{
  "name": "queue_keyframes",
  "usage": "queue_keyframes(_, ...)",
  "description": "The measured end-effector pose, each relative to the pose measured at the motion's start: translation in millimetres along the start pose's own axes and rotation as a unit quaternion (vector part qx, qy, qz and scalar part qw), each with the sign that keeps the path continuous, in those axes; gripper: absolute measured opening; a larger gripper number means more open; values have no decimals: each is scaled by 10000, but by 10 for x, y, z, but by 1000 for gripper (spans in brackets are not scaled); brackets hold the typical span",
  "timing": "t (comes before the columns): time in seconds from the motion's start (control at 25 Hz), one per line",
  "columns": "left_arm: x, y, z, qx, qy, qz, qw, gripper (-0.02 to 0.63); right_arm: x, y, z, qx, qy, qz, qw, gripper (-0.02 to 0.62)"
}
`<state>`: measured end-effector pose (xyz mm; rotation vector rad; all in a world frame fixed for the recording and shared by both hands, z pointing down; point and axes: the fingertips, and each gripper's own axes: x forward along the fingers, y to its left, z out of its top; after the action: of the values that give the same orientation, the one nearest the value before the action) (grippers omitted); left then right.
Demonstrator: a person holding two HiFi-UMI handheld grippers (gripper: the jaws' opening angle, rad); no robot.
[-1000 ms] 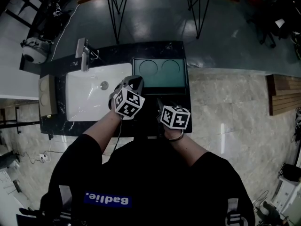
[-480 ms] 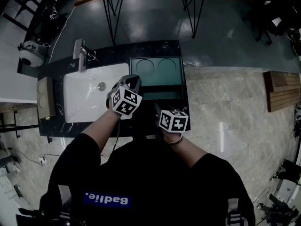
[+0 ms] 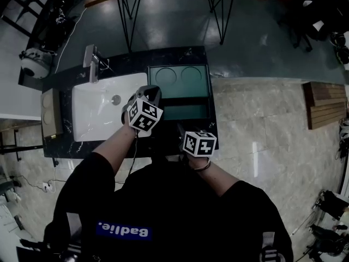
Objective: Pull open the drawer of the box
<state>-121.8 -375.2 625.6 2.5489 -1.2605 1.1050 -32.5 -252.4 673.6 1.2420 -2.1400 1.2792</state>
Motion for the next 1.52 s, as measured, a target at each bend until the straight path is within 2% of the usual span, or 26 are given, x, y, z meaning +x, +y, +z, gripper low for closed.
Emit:
queue_keyframes(1.0,-10,-19,6,49,-37,171,9998,2,-145,-6,-230,-77,163,32,9998,72)
queue_keyframes(1.28,-5,-16,0,20,-41,215,9998,1,-133,63,-277,78,187,464,9987,75)
queue_keyframes(1.52,-12,-13,-5,-17,-50,264,9996,0,-217,65,-285,38,243,499,9985,77)
